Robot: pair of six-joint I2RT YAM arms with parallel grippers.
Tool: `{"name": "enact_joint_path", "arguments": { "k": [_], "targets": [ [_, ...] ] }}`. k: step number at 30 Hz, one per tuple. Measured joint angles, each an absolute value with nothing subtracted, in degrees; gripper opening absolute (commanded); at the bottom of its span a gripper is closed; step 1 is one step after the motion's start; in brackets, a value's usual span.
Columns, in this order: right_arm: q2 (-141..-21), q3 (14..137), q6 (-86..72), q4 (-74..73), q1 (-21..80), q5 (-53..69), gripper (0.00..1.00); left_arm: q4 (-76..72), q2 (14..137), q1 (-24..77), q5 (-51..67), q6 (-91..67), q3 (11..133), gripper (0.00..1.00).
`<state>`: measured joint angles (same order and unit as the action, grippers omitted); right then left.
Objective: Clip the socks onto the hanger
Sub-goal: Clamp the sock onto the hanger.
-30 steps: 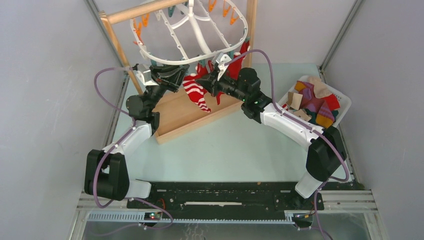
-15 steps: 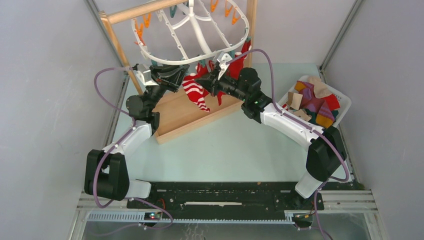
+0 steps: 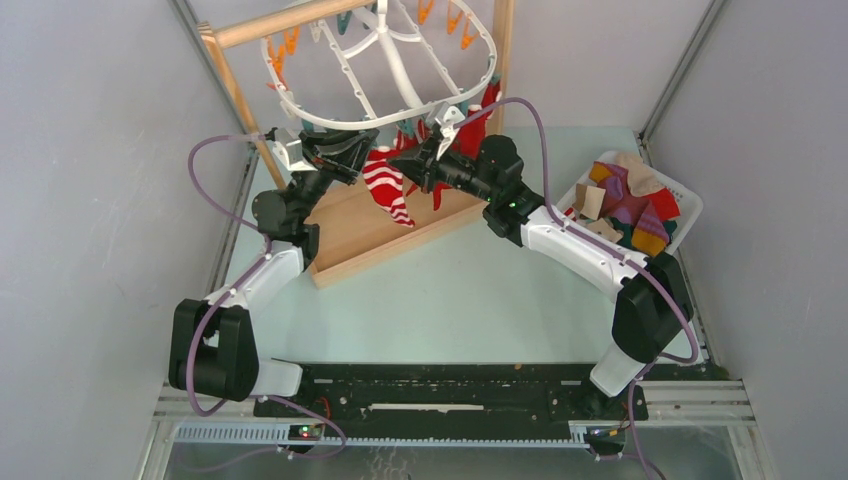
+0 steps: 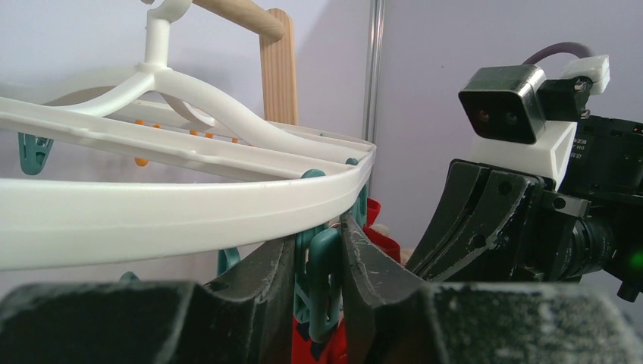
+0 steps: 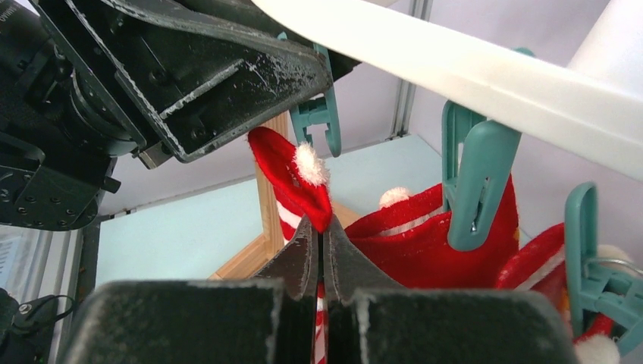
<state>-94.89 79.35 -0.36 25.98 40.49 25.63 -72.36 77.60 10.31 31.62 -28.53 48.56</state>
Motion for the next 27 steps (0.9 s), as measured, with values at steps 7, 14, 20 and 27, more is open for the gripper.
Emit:
{"name": "enact_joint_path", "arguments": {
  "k": [7,14,20,27],
  "targets": [
    [-94.9,79.4,-0.3,23.6,40.6,24.9,0.0,-72.4,77.6,10.3,31.6,-28.6,48.6,0.01],
    [-94.9,79.4,-0.4,22.9,40.6,22.4,0.0,-72.4,77.6,10.3,31.6,-28.6,48.6,0.01],
    [-94.9,79.4,-0.6,22.1,40.7,21.4,0.0,-72.4,77.6,10.4,31.6,-28.6,48.6,0.01],
    [-95.0,79.4,-1.0,21.7,41.0,20.9,0.0,-72.4,77.6,10.4,31.6,-28.6,48.6,0.01]
  ]
}}
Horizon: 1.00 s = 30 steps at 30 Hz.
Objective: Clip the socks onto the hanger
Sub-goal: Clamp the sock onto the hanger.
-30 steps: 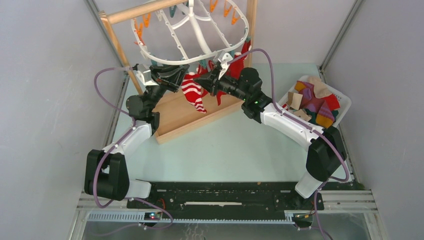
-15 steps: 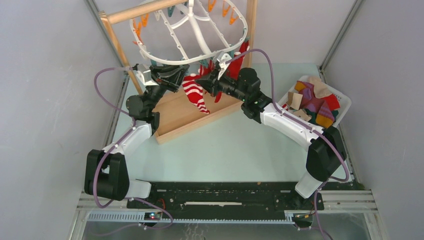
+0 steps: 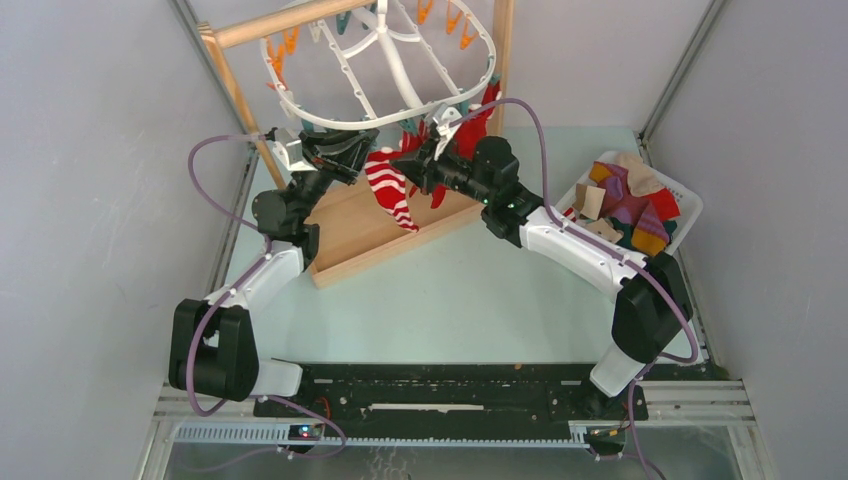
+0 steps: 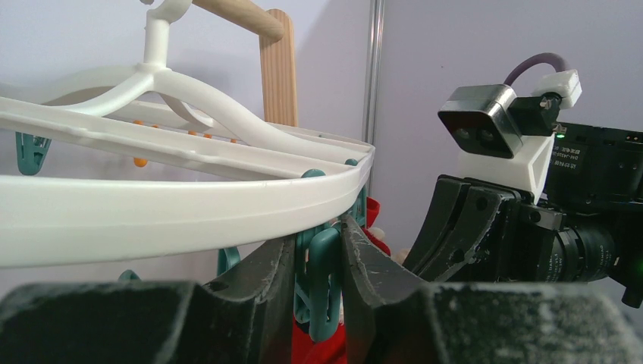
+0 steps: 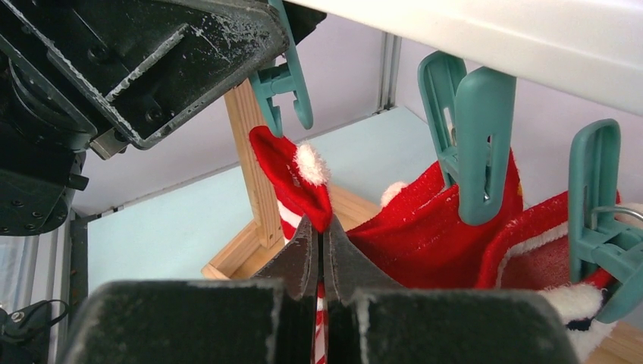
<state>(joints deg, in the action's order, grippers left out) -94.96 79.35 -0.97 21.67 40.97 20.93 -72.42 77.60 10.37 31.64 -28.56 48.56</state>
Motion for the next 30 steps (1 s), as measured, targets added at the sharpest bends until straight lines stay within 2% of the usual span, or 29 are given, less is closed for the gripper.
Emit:
{"name": "enact_joint_path", "arguments": {
  "k": [24,27,30],
  "targets": [
    [-95.2,82.0,-5.1,24.6,40.6,21.6,0.0,-73.1,77.7,10.7,31.6,-28.6,48.6,0.01],
    [-95.2,82.0,-5.5,25.5,40.6,21.8,0.0,-73.2,77.7,10.7,31.5,-28.6,48.6,0.06],
    [-95.2,82.0,-5.7,25.9,40.5,21.9,0.0,-73.2,77.7,10.7,31.2,-28.6,48.6,0.21]
  ]
}}
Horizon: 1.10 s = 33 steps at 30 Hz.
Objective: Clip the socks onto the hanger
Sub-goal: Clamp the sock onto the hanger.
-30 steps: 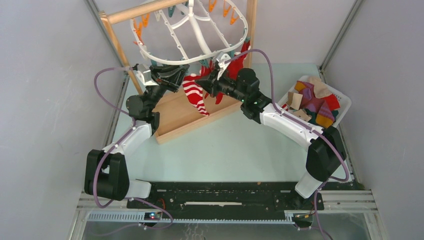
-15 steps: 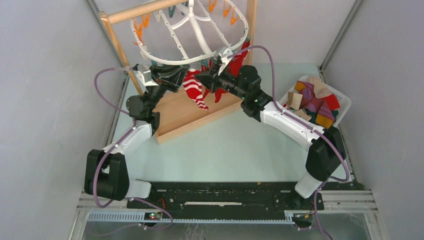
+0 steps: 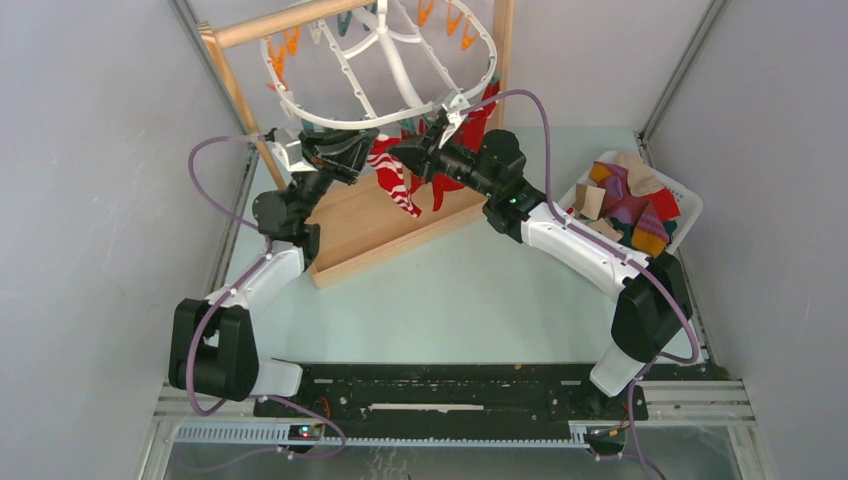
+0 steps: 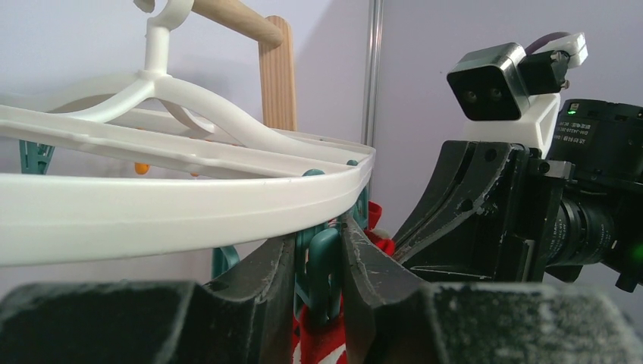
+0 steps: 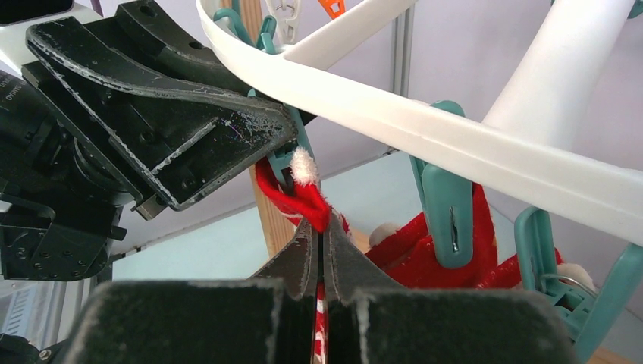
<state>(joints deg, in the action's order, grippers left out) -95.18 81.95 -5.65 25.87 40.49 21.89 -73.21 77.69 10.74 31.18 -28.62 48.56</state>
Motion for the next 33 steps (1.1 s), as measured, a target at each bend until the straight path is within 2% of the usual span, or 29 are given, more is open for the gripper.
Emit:
{"name": "enact_joint_path", "arguments": {
  "k": [5,10,14,21,27,33],
  "targets": [
    [-95.2,81.8,-5.7,26.0,40.5,22.0,0.0,-73.3,77.7,10.7,30.6,-29.2,48.6,0.52],
    [-95.2,81.8,-5.7,26.0,40.5,22.3,0.0,-73.1,77.5,10.7,29.8,-29.7,48.4,0.73],
    [-95.2,81.8,-5.8,26.0,40.5,22.7,0.0,-72.4,75.5,10.8,28.2,-29.5,47.0,0.86],
    [-95.2,80.8,-5.8,25.6,40.4,23.6,0.0,-65.7,66.6,10.9,24.4,-28.5,41.9,0.98],
    [-95.2,80.4,-6.6,23.9,39.0,25.6,0.0,-54.7,57.4,11.6,23.0,-27.3,38.7,1.0],
    [-94.2,80.4,-6.9,20.9,36.3,28.3,0.0,-37.6,43.7,12.0,22.1,-25.4,35.2,1.0]
  ]
}}
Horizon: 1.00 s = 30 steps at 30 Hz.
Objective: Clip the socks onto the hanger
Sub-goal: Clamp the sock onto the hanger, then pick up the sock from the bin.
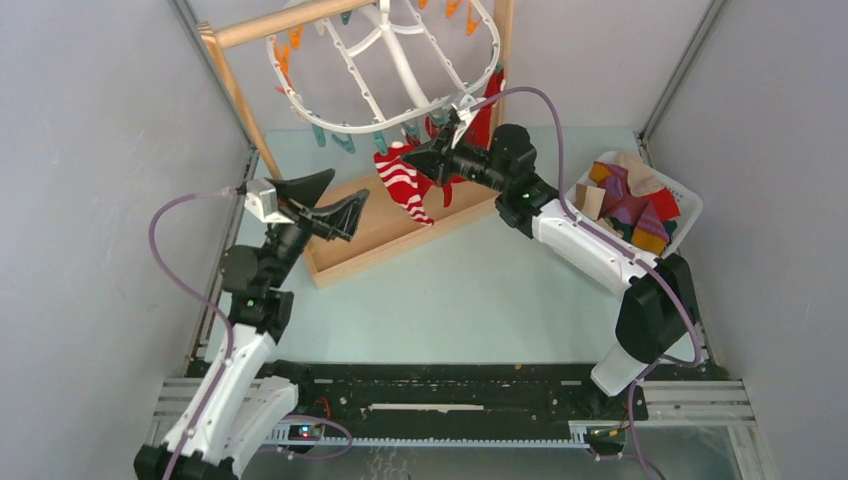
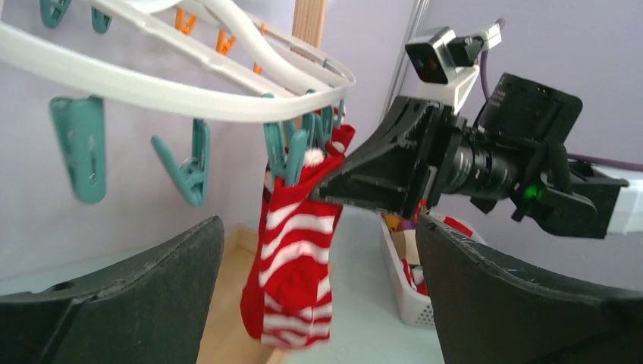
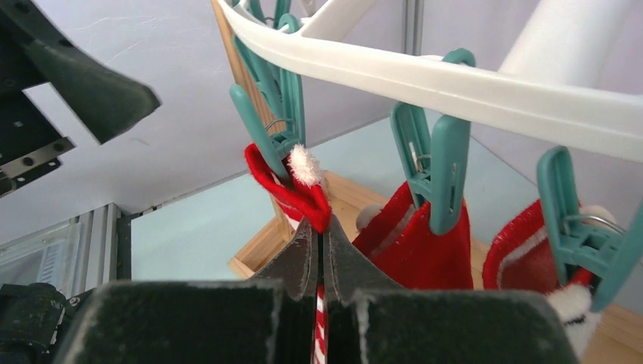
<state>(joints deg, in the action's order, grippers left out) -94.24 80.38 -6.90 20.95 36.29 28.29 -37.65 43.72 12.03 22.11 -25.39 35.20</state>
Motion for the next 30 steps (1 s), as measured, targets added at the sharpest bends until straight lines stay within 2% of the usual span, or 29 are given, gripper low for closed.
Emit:
{"name": "enact_joint_path", "arguments": {
  "k": [5,6,12,21,26,30],
  "targets": [
    [-91.6,80.4,-6.1,16.1,33.0,31.4,0.0,-22.7,34.6,12.1,21.1,-24.0,35.0,1.0],
    [-91.1,80.4,-5.8,15.1,32.4,31.9,0.03,-20.5,33.4,12.1,21.0,-23.9,35.0,1.0],
    [-86.9,80.4,-2.7,7.7,27.9,34.9,0.31,-9.8,27.7,12.1,20.0,-24.2,35.0,1.0],
    [-80.9,80.4,3.6,-4.3,18.4,40.0,0.62,-1.0,20.9,12.1,16.4,-26.1,35.2,1.0],
    [-76.4,80.3,13.1,-16.2,8.2,48.2,0.89,1.3,20.9,12.1,15.3,-29.8,35.2,1.0],
    [-73.7,79.7,20.3,-24.4,-1.4,52.2,0.93,-0.8,21.0,12.1,15.3,-32.8,34.3,1.0]
  ]
}}
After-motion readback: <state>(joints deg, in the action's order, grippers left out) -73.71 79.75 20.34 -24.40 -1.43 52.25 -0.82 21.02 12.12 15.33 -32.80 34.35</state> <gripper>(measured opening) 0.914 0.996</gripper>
